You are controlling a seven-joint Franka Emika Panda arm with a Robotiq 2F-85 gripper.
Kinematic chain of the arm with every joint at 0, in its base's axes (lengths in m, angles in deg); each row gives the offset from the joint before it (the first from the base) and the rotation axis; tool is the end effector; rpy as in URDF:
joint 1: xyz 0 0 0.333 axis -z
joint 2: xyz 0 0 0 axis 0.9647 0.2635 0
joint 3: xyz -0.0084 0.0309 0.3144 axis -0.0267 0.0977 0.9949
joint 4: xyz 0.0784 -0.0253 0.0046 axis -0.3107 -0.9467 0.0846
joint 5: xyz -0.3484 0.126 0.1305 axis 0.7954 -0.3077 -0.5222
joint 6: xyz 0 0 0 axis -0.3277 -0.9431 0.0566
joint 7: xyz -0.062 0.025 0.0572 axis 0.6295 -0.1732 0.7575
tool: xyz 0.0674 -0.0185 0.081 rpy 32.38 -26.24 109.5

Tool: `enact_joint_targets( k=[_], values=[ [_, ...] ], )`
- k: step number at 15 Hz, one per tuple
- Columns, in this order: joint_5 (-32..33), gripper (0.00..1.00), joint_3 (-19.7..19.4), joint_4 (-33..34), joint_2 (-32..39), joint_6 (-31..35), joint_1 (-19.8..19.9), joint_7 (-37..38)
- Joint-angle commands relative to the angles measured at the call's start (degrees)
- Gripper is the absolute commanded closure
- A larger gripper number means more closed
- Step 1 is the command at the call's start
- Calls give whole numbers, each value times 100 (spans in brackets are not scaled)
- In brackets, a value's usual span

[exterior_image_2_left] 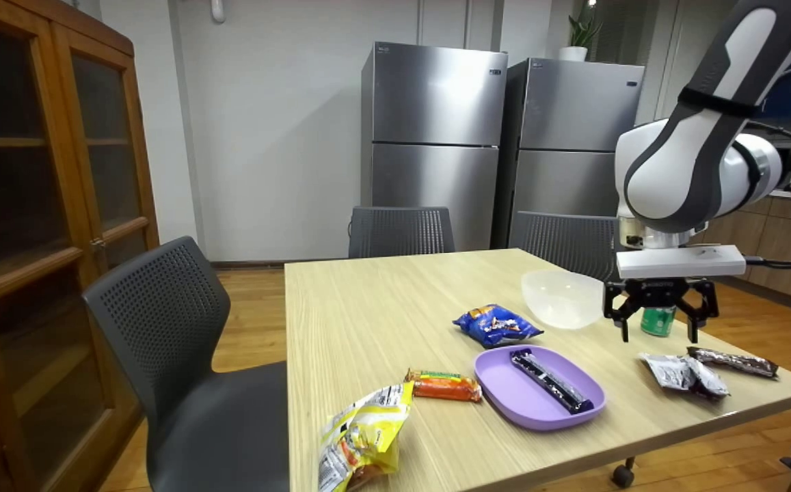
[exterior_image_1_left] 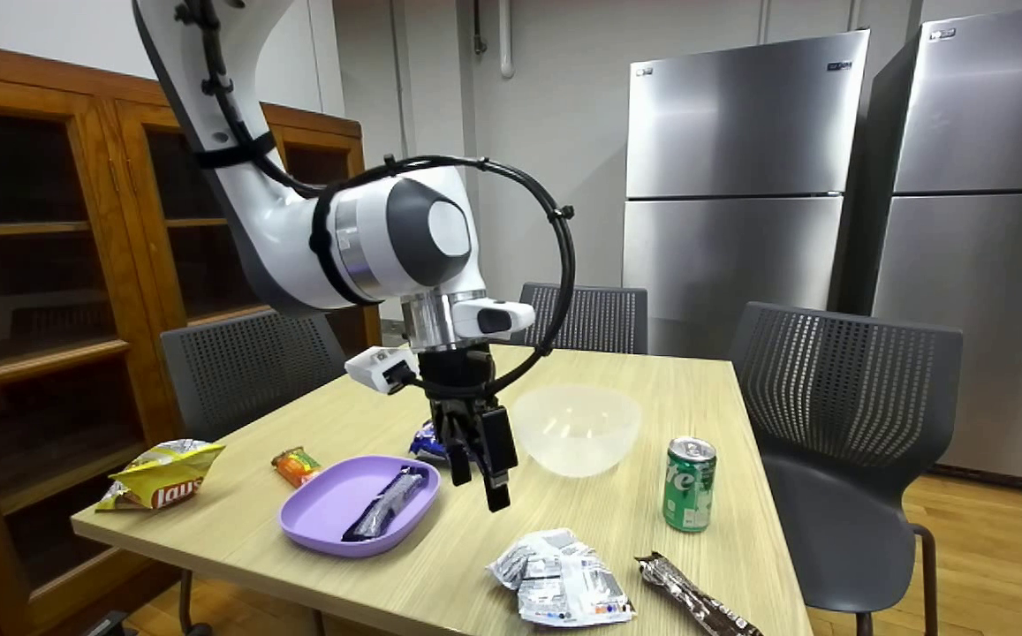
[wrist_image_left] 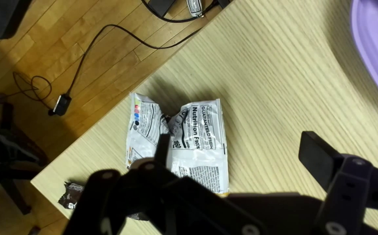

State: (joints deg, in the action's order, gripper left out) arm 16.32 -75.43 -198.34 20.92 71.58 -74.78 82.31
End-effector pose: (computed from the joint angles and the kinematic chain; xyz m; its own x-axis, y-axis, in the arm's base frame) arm 0.4347 -0.1458 0.1806 0.7496 -0.6612 0.0298 -0.6483 -0.7245 0.2341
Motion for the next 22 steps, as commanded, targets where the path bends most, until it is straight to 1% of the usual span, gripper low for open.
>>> enact_joint_targets(
  k=[1, 3, 8, 12, 22],
  values=[
    [-109, 0, 27, -203, -161, 98, 167, -288],
    [-147, 0, -22, -250, -113, 167, 227, -261],
    [-547, 0, -106, -302, -56, 236, 532, -437],
    [-818, 0, -171, -160, 142, 264, 673, -459],
    [-1420, 0, -254, 367, 874, 197, 666, -404]
  ],
)
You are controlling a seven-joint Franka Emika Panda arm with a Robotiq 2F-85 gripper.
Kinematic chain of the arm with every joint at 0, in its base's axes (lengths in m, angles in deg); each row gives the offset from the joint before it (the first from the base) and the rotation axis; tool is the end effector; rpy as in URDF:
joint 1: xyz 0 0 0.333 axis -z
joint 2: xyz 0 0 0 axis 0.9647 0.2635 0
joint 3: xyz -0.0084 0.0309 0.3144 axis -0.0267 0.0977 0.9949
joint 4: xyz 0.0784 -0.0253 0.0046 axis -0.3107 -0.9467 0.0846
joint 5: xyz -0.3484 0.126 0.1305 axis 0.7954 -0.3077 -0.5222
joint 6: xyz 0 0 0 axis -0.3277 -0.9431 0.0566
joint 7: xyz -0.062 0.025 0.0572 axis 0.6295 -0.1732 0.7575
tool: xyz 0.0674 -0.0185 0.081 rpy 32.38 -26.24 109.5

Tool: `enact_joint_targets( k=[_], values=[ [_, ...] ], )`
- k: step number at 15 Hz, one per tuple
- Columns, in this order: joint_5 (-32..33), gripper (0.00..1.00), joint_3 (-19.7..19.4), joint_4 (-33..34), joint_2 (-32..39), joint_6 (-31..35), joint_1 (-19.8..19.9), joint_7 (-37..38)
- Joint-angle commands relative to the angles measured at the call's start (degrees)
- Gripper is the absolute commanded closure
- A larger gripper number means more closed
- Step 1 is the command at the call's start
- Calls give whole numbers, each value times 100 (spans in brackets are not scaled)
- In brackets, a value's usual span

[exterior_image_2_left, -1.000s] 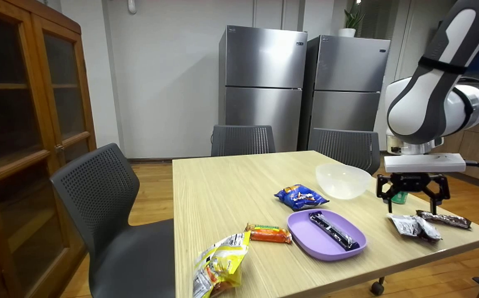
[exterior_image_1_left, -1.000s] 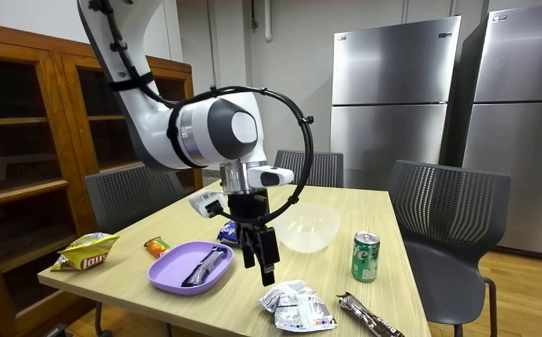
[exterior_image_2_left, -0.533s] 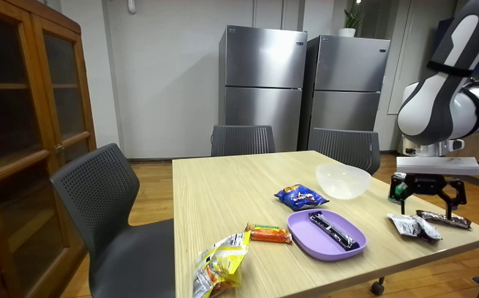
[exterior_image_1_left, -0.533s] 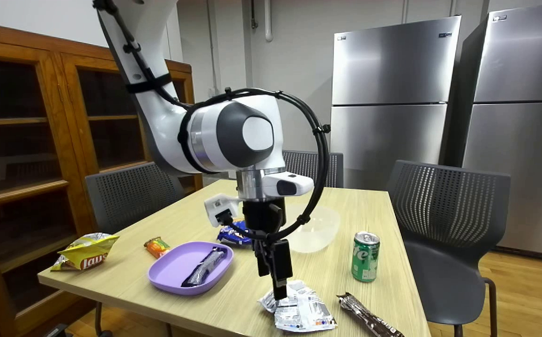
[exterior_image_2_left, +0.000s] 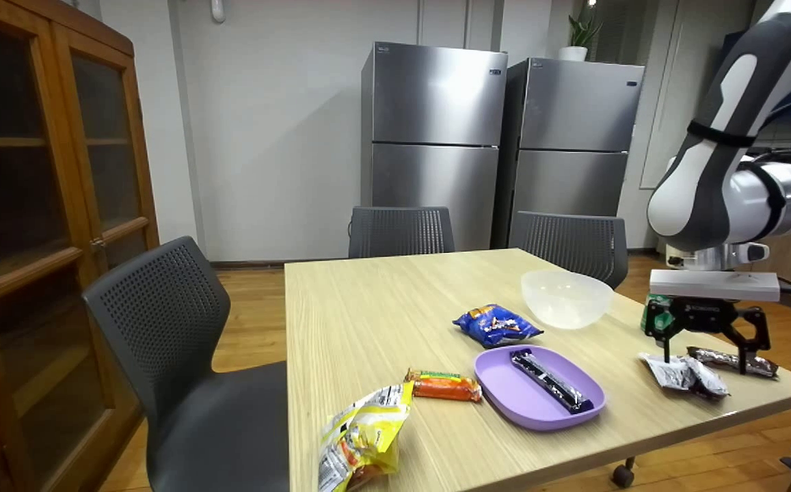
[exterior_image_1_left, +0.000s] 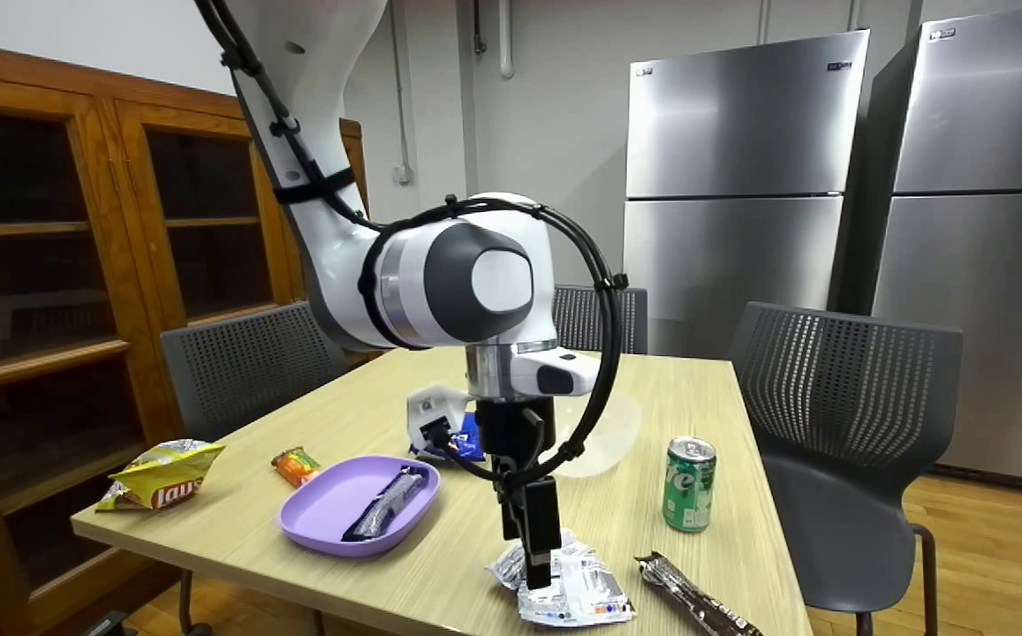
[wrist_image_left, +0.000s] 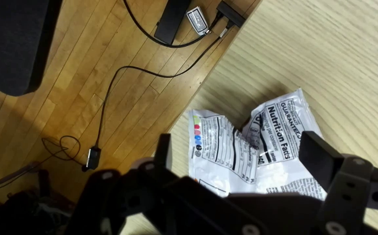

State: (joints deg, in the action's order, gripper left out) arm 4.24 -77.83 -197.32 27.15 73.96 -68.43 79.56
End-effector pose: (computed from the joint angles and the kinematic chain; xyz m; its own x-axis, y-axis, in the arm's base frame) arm 0.3998 -0.2193 0.1453 0.5282 -0.8490 -0.0134 -0.8278 -0.5184 0.2145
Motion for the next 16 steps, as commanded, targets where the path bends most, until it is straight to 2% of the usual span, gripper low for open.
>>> enact_joint_targets(
  k=[1, 6, 7, 9, 16],
  values=[
    [-261, 0, -16, 326, 322, -60, 30, -137],
    [-403, 0, -56, 528, 588, -61, -5, -142],
    [-409, 25, -62, 541, 617, -43, -11, -148],
    [-408, 34, -83, 575, 672, -18, -35, -137],
    [-426, 88, -84, 643, 761, -28, -43, -134]
  ],
)
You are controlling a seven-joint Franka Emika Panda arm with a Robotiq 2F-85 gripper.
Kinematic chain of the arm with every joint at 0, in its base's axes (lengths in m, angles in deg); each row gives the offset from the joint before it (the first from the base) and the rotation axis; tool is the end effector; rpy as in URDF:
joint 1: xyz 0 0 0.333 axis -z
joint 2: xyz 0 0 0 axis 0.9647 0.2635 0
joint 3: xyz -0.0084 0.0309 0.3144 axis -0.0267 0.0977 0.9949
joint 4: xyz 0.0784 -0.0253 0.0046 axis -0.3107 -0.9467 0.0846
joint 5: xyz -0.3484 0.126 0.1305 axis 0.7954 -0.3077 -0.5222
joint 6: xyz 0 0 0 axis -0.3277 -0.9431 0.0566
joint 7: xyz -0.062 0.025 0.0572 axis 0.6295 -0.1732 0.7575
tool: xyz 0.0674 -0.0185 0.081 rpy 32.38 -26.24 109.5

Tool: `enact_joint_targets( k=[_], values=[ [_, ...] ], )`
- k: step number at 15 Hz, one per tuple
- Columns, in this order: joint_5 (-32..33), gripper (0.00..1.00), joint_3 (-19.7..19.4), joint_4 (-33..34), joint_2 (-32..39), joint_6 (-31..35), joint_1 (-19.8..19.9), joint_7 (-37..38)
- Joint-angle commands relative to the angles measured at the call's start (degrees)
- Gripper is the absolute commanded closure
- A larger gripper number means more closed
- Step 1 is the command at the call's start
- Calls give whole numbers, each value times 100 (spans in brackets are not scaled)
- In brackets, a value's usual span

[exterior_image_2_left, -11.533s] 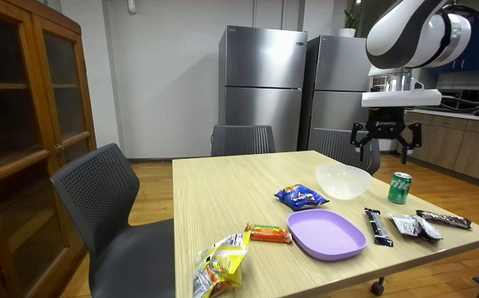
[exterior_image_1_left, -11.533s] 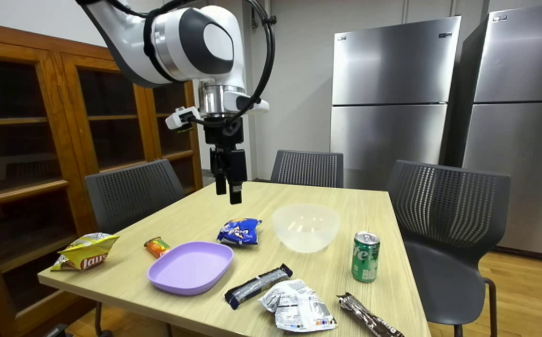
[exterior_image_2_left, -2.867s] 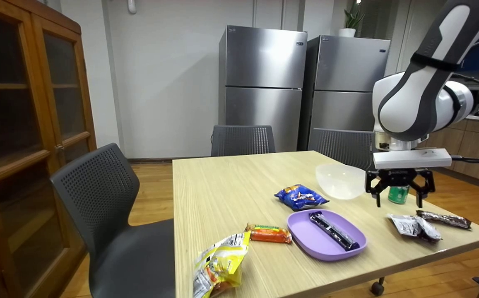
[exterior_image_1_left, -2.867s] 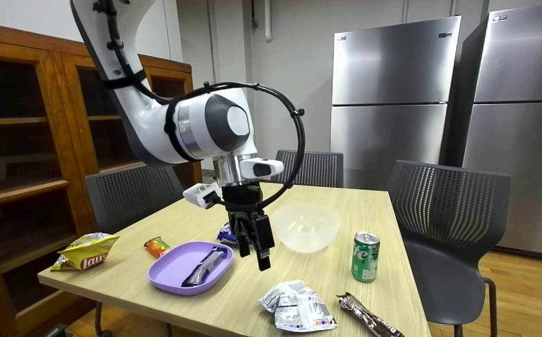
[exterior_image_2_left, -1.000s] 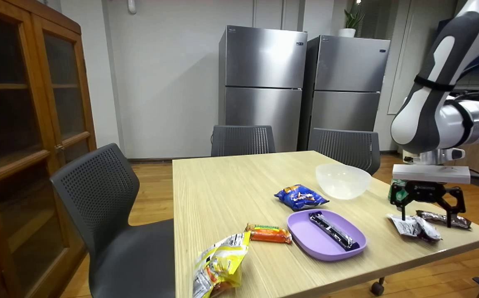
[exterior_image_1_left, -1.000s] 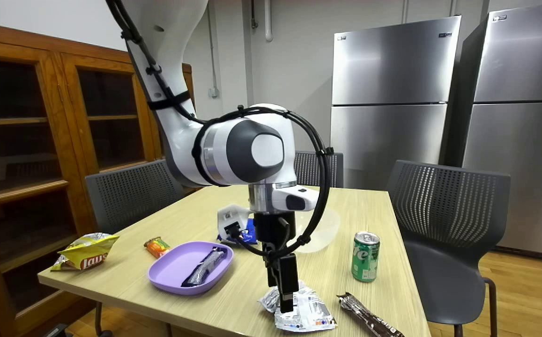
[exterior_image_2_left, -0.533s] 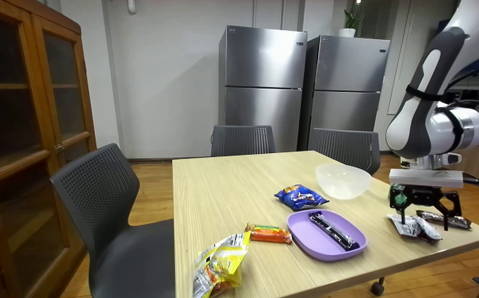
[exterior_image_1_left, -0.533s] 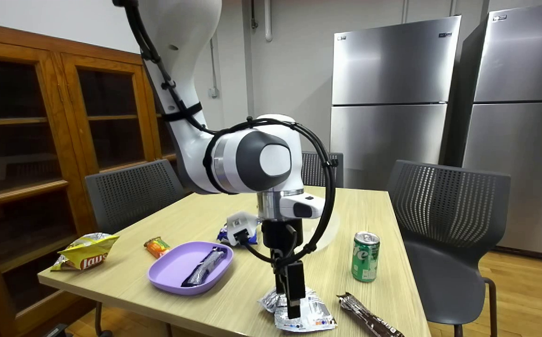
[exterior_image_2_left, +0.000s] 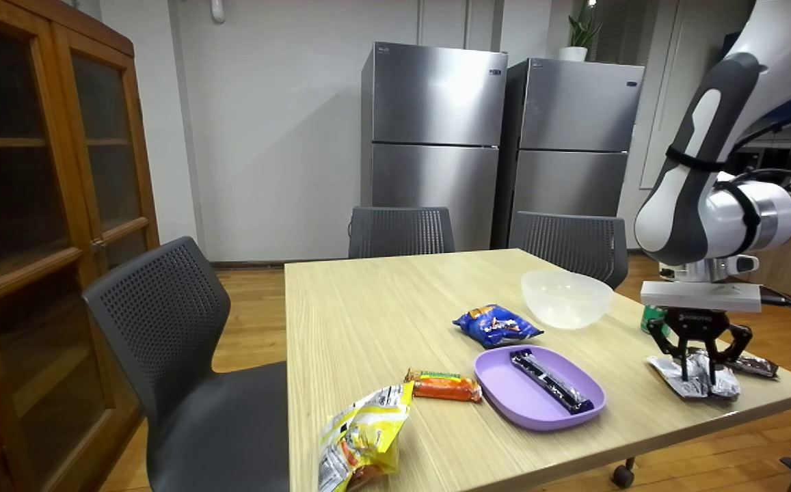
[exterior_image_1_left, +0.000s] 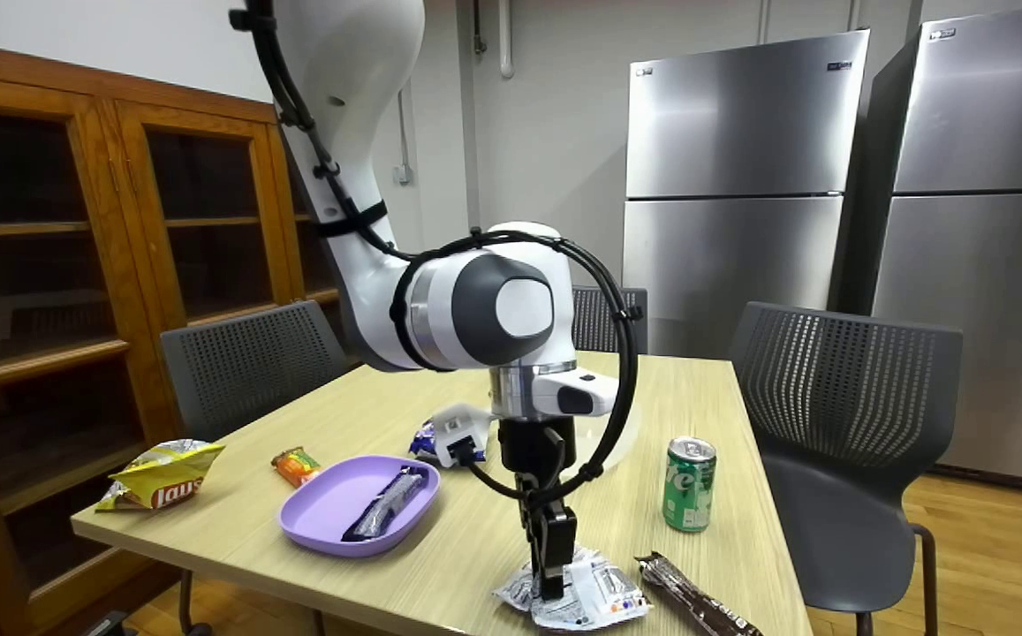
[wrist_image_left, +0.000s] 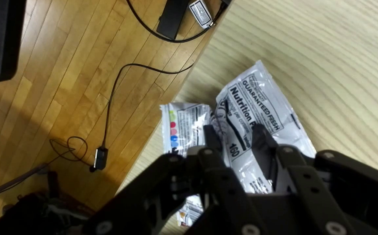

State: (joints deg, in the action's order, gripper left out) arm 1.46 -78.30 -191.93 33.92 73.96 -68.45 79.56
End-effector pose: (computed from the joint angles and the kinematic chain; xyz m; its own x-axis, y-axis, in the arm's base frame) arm 0.4146 -0.2372 0.1201 0.4949 -0.8689 -0.0063 -0.8421 -0.4814 0.2430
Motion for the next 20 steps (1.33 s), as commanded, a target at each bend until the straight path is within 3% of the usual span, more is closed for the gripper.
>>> enact_joint_targets(
  k=[1, 20],
  values=[
    [-149, 97, -36, 109, 91, -26, -43, -135],
    [8, 100, -177, -196, -1375, -348, 13, -609]
  ],
)
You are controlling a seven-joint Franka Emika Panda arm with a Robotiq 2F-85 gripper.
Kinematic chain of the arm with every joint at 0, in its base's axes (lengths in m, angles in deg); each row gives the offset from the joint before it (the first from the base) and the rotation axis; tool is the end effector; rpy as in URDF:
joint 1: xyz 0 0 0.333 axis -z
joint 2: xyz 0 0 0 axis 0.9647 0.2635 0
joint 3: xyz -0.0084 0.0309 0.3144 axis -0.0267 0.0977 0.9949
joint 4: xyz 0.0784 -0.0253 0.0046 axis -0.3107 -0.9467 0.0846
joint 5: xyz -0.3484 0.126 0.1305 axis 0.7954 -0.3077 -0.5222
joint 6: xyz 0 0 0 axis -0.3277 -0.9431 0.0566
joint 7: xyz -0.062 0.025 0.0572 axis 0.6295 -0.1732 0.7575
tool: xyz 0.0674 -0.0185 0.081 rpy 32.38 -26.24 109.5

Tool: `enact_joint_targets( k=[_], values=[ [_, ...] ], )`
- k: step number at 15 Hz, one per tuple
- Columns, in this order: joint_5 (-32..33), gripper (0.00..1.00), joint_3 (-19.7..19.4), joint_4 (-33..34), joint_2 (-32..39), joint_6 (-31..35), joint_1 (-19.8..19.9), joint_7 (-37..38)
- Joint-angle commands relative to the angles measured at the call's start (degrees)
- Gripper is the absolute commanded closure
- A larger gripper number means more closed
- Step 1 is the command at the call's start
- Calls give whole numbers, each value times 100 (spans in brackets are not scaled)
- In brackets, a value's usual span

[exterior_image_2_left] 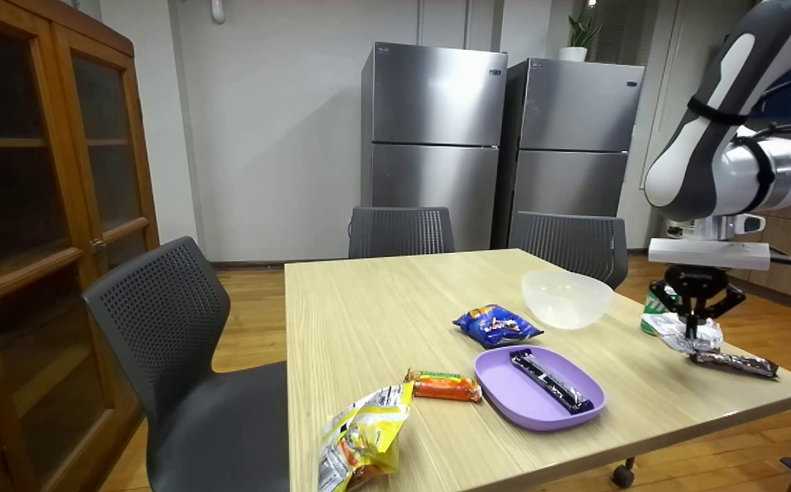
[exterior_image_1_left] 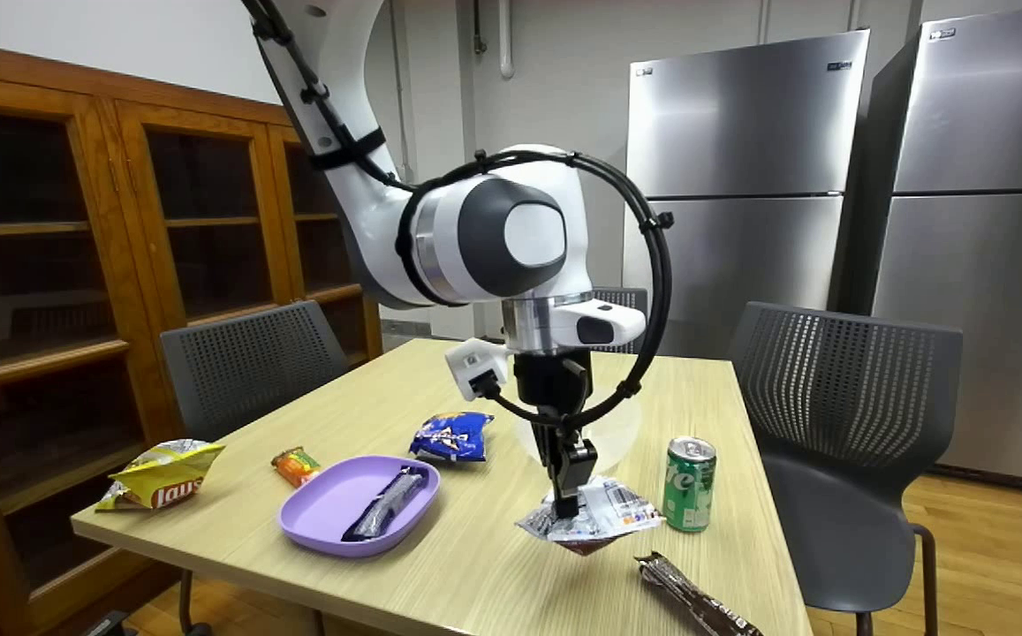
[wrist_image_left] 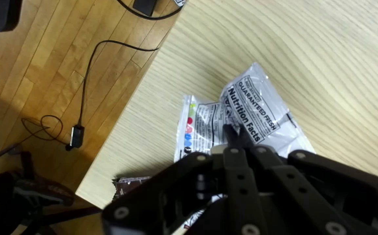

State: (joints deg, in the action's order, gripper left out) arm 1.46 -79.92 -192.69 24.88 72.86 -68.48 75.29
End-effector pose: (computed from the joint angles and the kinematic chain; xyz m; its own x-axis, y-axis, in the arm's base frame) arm 0.4287 -0.2503 0.1875 0.5284 -0.8471 0.0569 -0.8438 -0.5166 0.1453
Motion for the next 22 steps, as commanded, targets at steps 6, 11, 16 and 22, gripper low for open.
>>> enact_joint_targets(
  k=[6, 11, 16, 22],
  values=[
    [11, 100, 110, 76, -697, -226, 36, -92],
    [209, 100, 148, 346, -551, 161, -112, 194],
    [605, 100, 119, 636, -258, 777, -402, 306],
    [545, 100, 14, 1220, 351, 1091, -754, 360]
  ],
)
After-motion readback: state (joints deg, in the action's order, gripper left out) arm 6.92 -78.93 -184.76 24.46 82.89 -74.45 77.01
